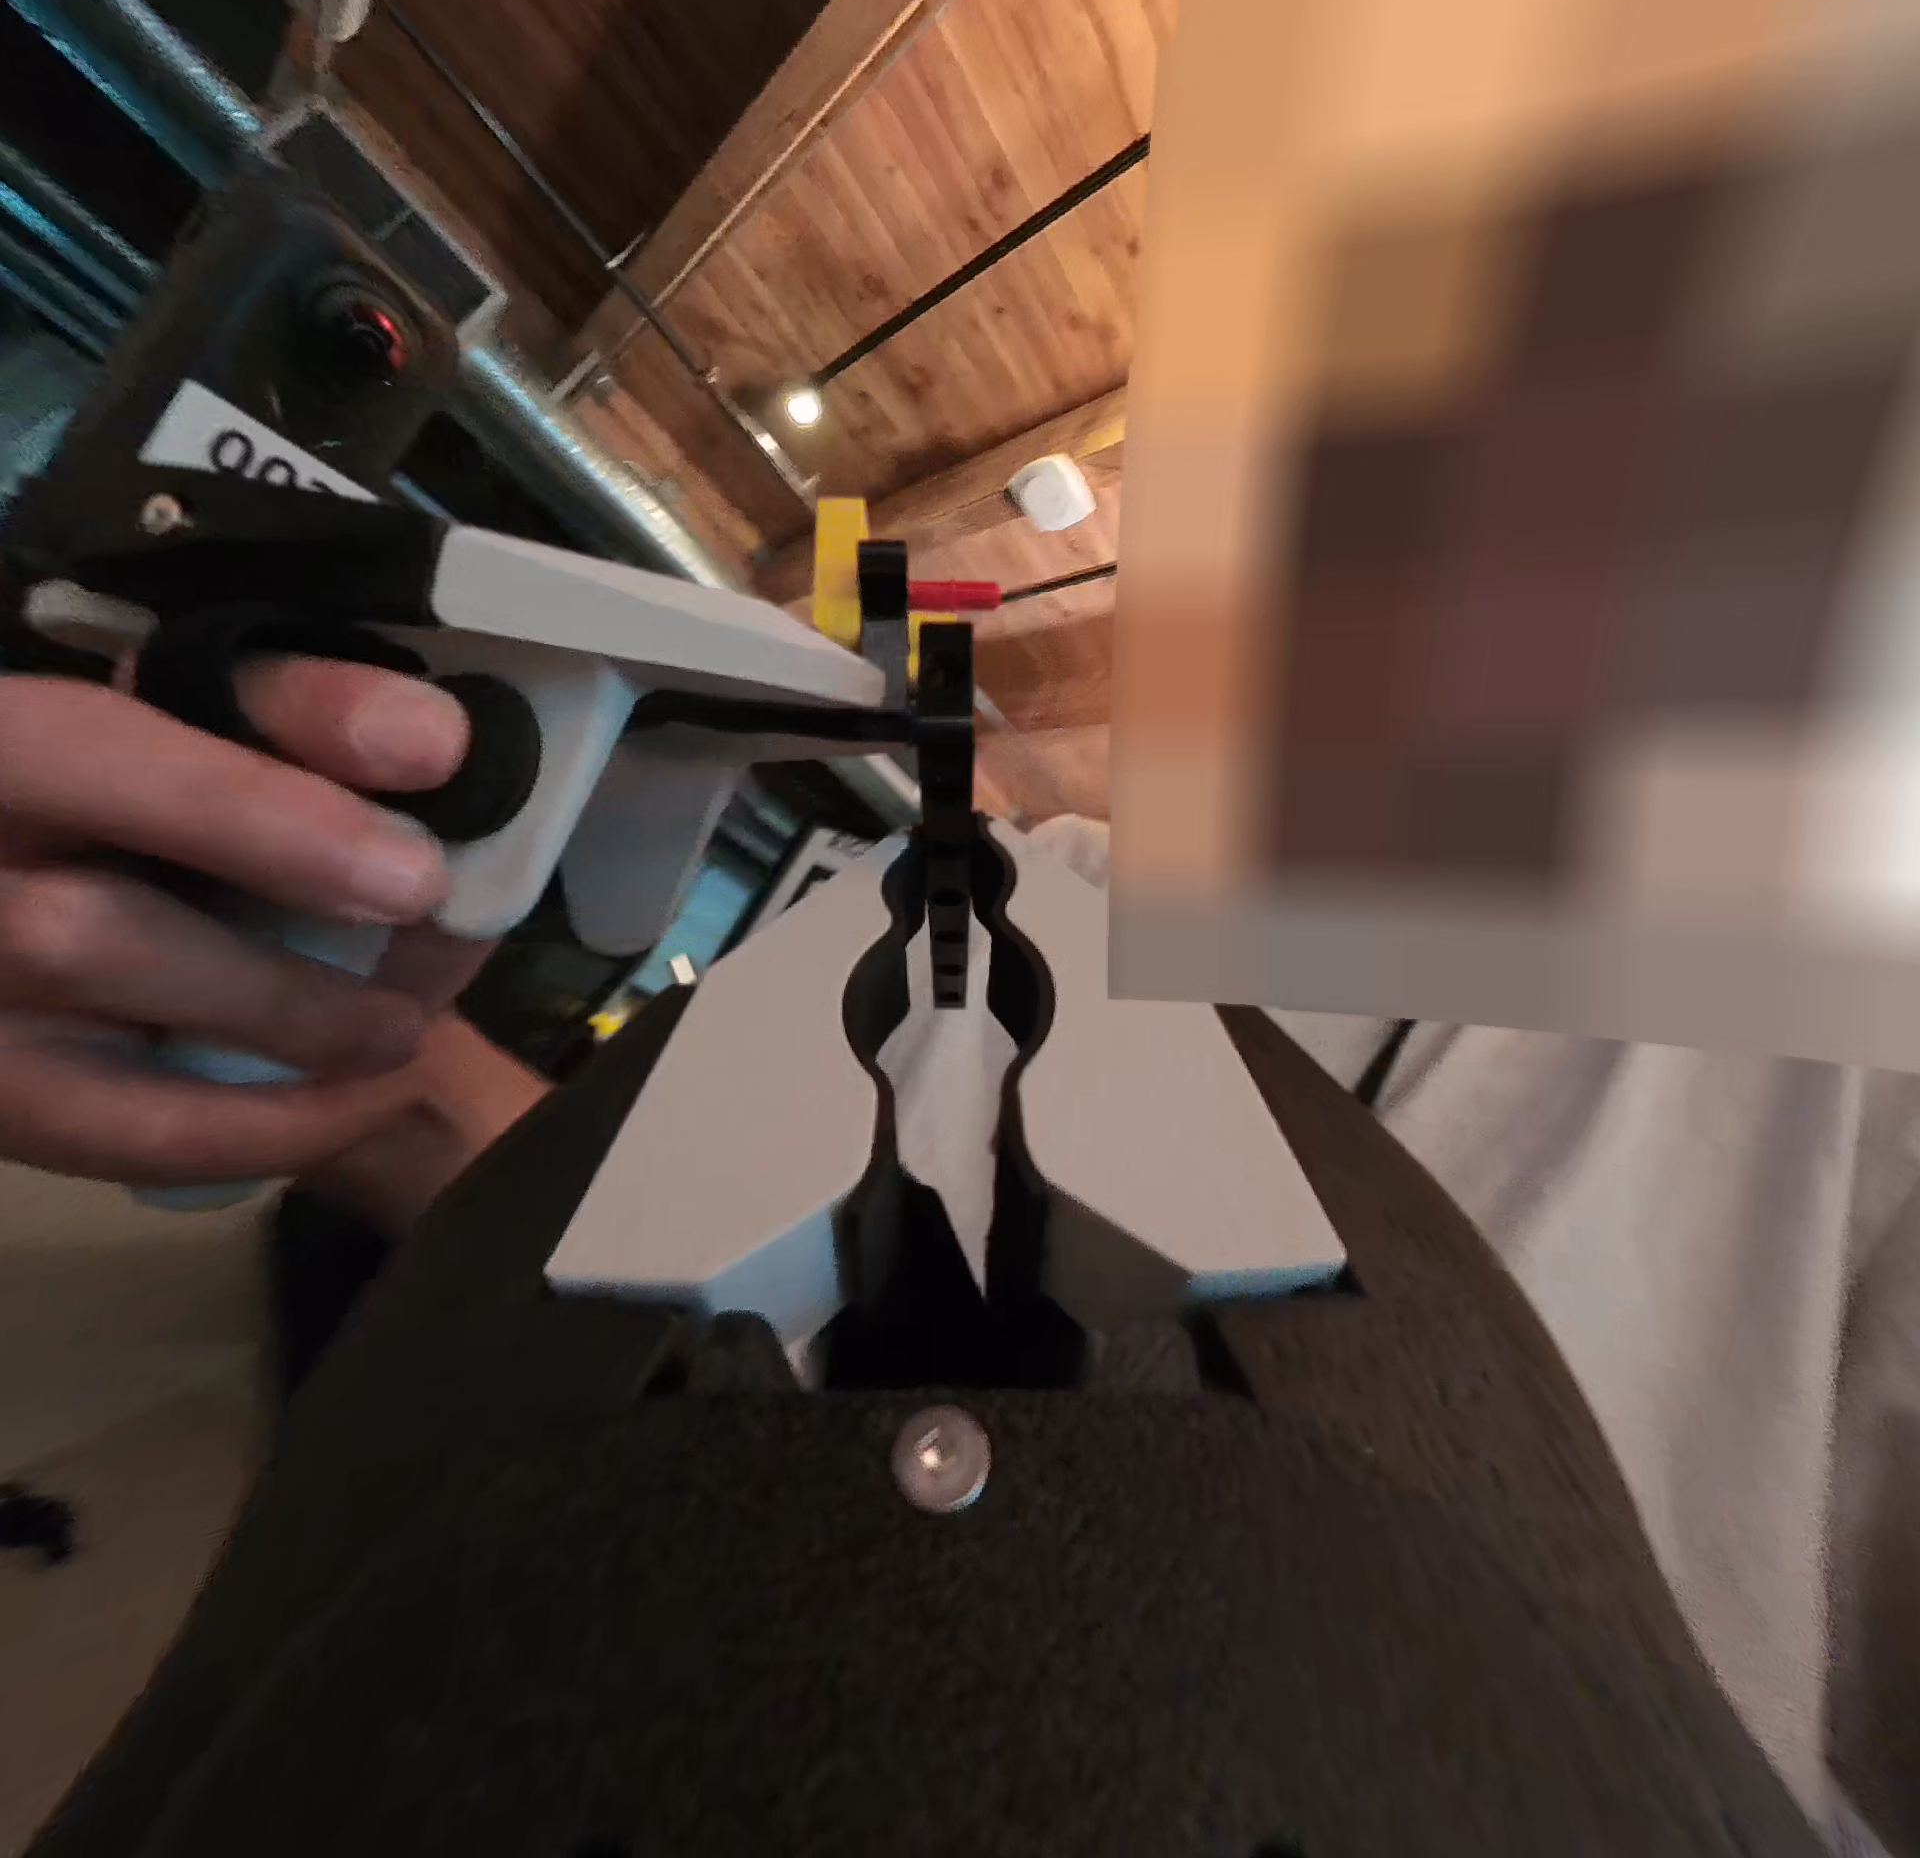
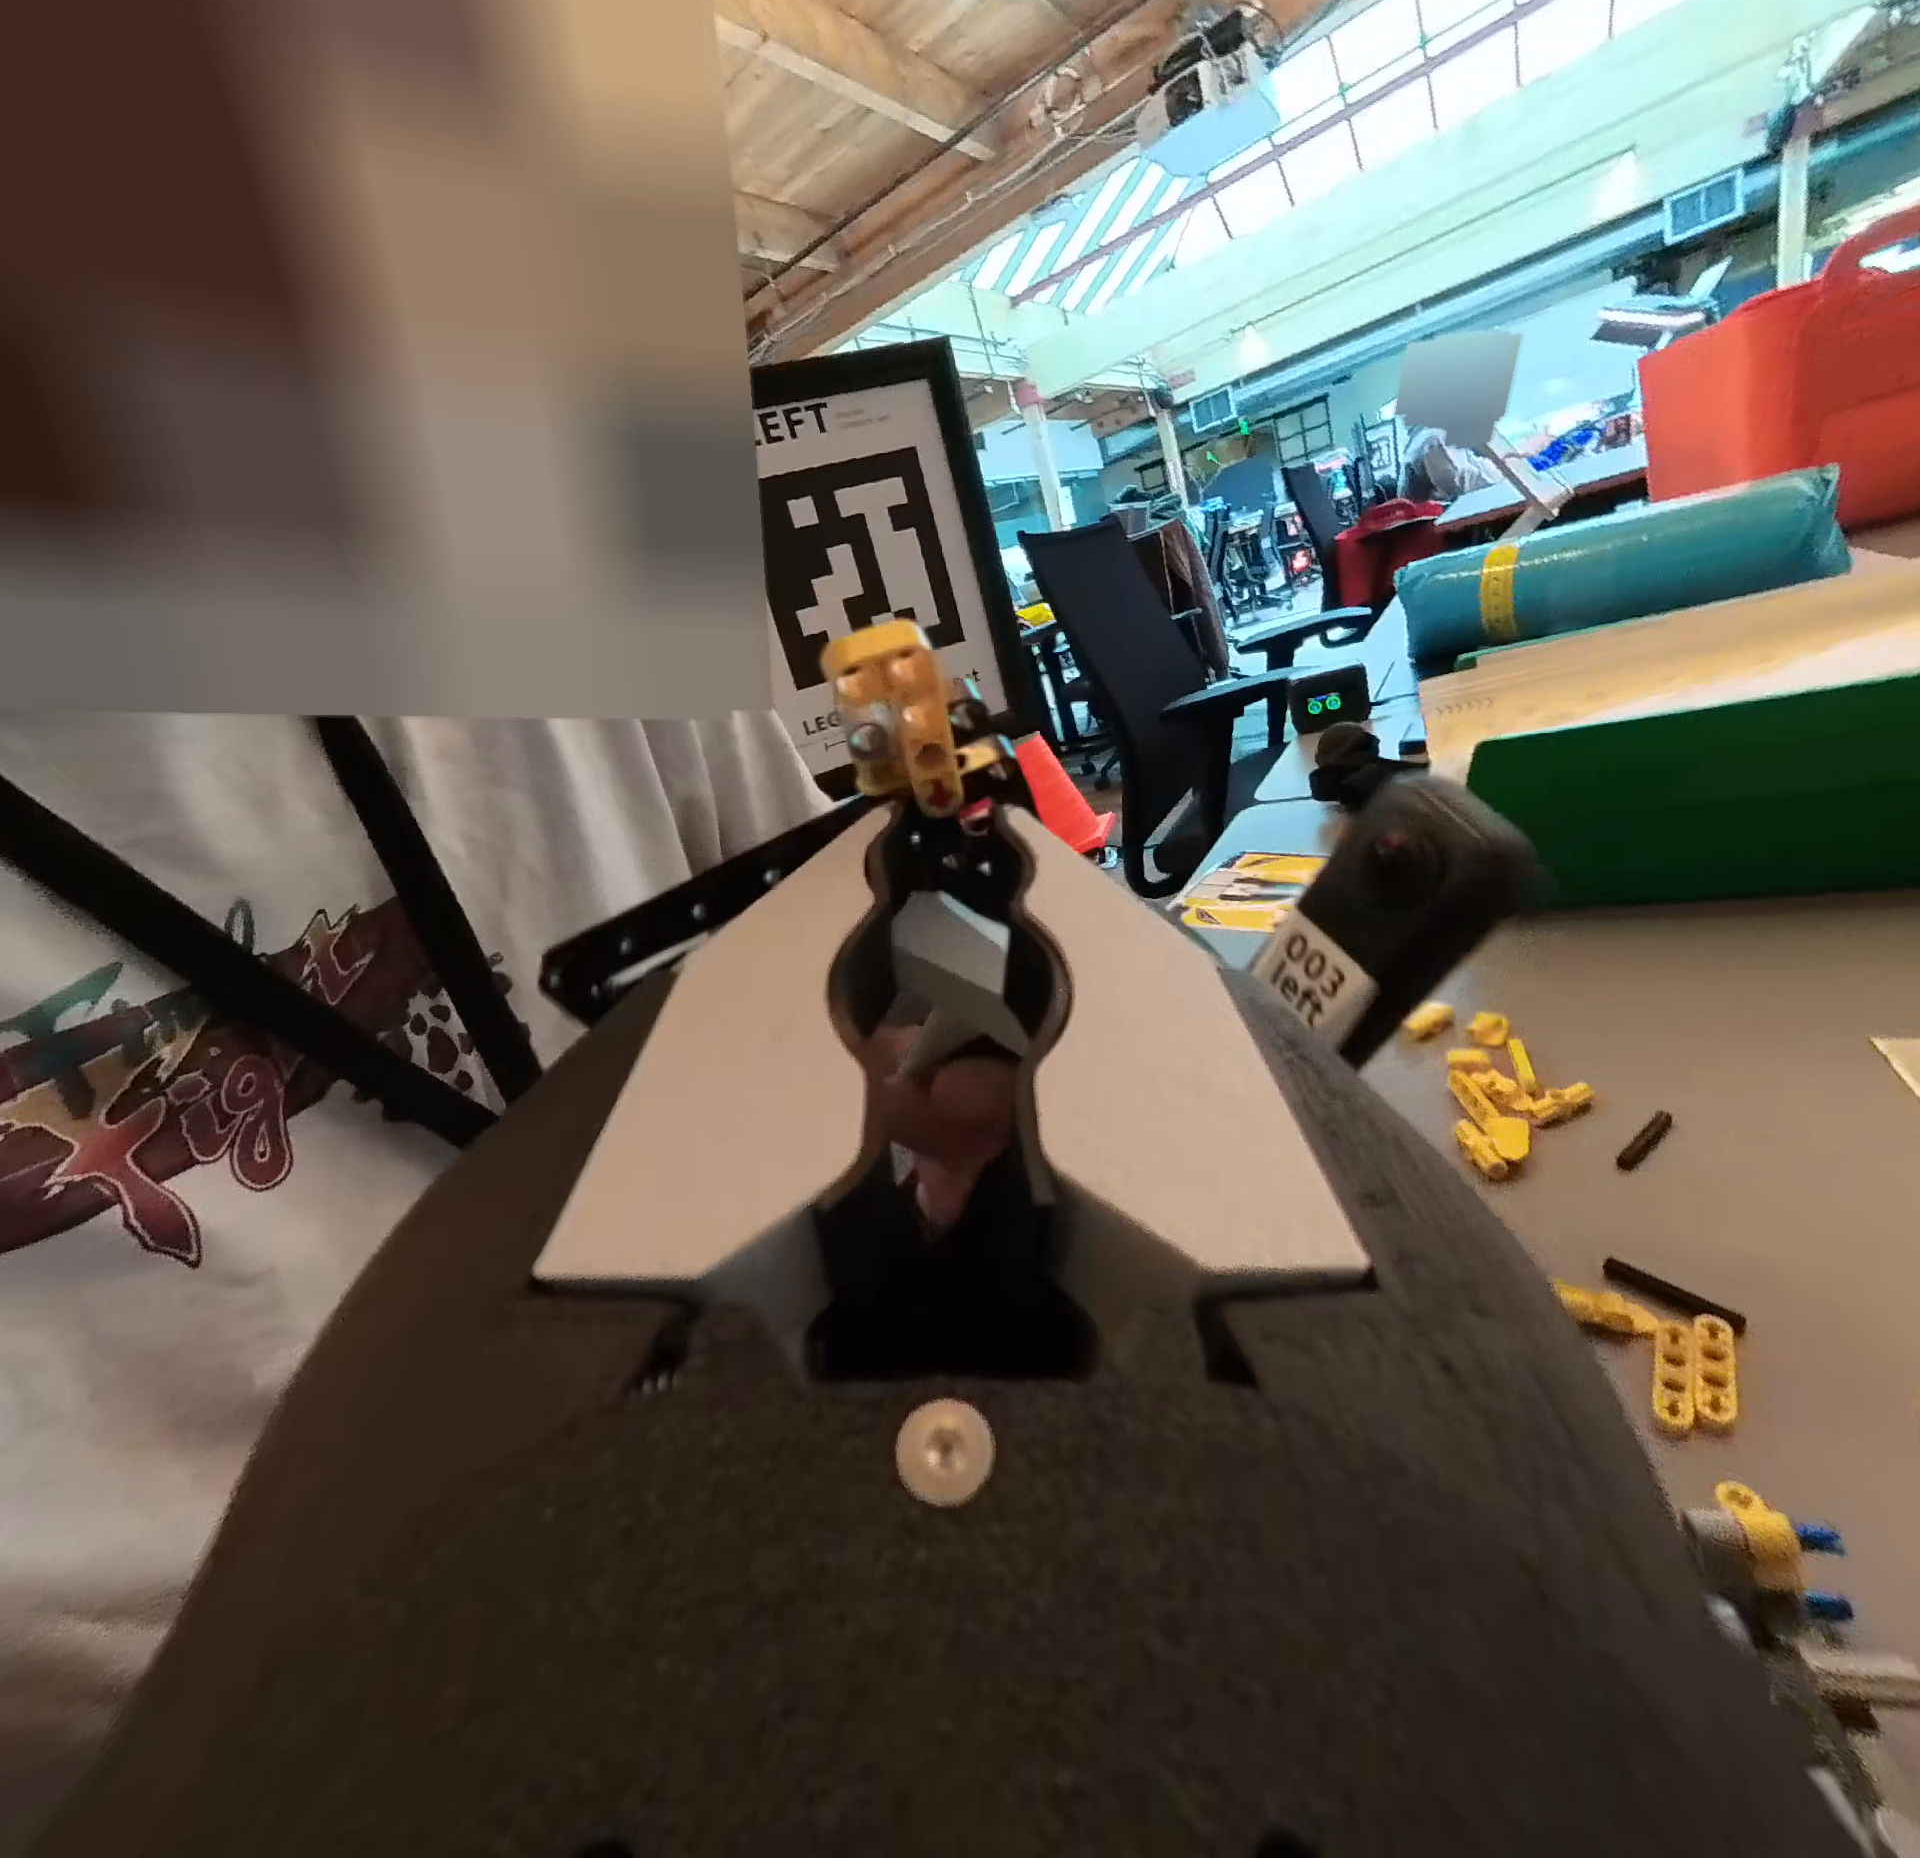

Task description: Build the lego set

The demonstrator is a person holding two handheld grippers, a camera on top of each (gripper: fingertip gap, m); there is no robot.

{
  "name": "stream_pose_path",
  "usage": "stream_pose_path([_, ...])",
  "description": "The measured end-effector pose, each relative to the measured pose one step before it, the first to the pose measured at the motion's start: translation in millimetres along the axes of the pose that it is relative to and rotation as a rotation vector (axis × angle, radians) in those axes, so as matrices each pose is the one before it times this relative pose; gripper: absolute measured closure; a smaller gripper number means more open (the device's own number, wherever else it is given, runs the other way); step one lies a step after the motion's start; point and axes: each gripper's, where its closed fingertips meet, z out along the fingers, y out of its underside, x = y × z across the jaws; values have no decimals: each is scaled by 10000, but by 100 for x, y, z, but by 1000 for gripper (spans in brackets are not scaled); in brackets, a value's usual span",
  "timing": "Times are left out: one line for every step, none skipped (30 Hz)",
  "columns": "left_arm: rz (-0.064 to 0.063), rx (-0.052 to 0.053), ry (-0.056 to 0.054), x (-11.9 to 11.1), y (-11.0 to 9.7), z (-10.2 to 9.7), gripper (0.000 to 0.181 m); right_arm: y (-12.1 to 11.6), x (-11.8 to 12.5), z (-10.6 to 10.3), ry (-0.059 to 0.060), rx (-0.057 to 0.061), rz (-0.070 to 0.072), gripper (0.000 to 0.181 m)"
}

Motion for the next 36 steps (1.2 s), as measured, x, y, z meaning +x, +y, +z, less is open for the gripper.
stream_pose_path([483, -279, -465, -267, 137, 17, 174, 78, 188, -162, 129, 24, 164, 162])
stream_pose_path([512, -120, -442, -200, -154, -84, 174, 143, 273, -165, 149, -41, 188, 159])
stream_pose_path([432, 21, -390, -208, -373, -233, 174, 263, 198, -133, 92, -128, 124, 154])
stream_pose_path([364, 12, -385, -243, -383, -307, 174, 170, 186, -124, 85, -77, 145, 152])
stream_pose_path([376, -48, -392, -243, -311, -295, 174, 136, 225, -123, 102, -53, 106, 151])
stream_pose_path([499, -147, -456, -296, -146, -227, 174, 117, 301, -162, 139, -64, 129, 152])
stream_pose_path([477, -164, -364, -163, -84, -195, 174, 43, 202, -190, 71, -42, 60, 150])
stream_pose_path([348, -62, -281, -119, -201, -207, 174, -170, 205, -212, 79, 83, 100, 145])
stream_pose_path([266, -54, -355, -337, -199, -267, 174, -222, 409, -298, 190, 80, 149, 141])
stream_pose_path([237, -99, -415, -481, -100, -274, 174, -239, 355, -435, 156, 46, 100, 140])
stream_pose_path([277, -244, -562, -734, 171, -228, 174, -427, 354, -363, 212, 198, 84, 139])
stream_pose_path([325, -382, -623, -810, 456, -70, 174, -279, 336, -31, 209, 206, 44, 137])
stream_pose_path([338, -377, -519, -641, 532, 63, 174, 269, 74, 293, 28, -76, -45, 132])
stream_pose_path([361, -288, -395, -403, 467, 159, 174, 782, 287, 511, 191, -374, 20, 126])
stream_pose_path([323, -233, -341, -304, 407, 197, 174, 774, 355, 514, 223, -396, -8, 123])
stream_pose_path([231, -172, -205, -158, 336, 169, 174, 140, -98, 370, -33, 2, -34, 126])
stream_pose_path([73, -76, -45, 12, 185, 107, 174, -248, -262, 163, -105, 271, 5, 133])
stream_pose_path([-13, 16, -66, -79, 21, 5, 174, -216, -19, -56, 44, 147, -77, 141])
stream_pose_path([-33, 81, -11, -52, -95, -42, 174, -192, 272, -234, 239, 89, -142, 150])
stream_pose_path([-97, 66, 34, -9, -84, -34, 174, -169, 228, -232, 188, 104, -152, 156])
stream_pose_path([-47, 62, -53, -129, -64, -31, 174, -199, 26, -144, 25, 169, -51, 159])
stream_pose_path([-10, 12, -7, -21, 22, 19, 174, 1, -22, 10, -17, 45, -5, 159])
stream_pose_path([-26, -50, 11, 6, 104, 57, 173, 76, 19, 65, 0, -6, -27, 159])
stream_pose_path([-29, 33, -39, -101, -30, -25, 174, -36, 61, 38, 34, 70, -10, 158])
stream_pose_path([-117, 26, 49, -31, -32, -52, 174, 27, 39, 44, 1, 16, 18, 158])
stream_pose_path([-141, 21, 40, -39, -27, -39, 174, 51, 127, 38, 61, -8, -24, 158])
stream_pose_path([-31, -1, -38, -92, 16, -17, 174, 39, 104, 34, 94, 12, -88, 158])
stream_pose_path([38, -66, -11, 21, 98, 39, 173, 158, 68, 57, 44, -52, -53, 159])
stream_pose_path([33, -60, -24, 4, 92, 52, 174, 252, 66, 125, -2, -108, 66, 159])
stream_pose_path([32, -10, -88, -104, 54, 36, 174, 243, 28, 114, -41, -119, 107, 161])
stream_pose_path([-22, 39, -45, -97, -31, -18, 174, -57, 76, 3, 43, 27, 31, 162])
stream_pose_path([-79, 23, -19, -99, -34, -30, 174, -7, 98, 18, 125, -22, -171, 162])
stream_pose_path([-4, 47, -69, -129, -44, -40, 174, -25, 144, 37, 170, -20, -174, 162])
stream_pose_path([25, 53, -48, -60, -66, -22, 173, -27, 51, 44, 78, -24, -60, 162])
stream_pose_path([27, 82, -33, -25, -91, -12, 173, -71, -6, 64, 28, 29, 38, 162])
stream_pose_path([45, 77, -50, -24, -76, 0, 173, -36, -36, 45, 12, 48, 12, 163])
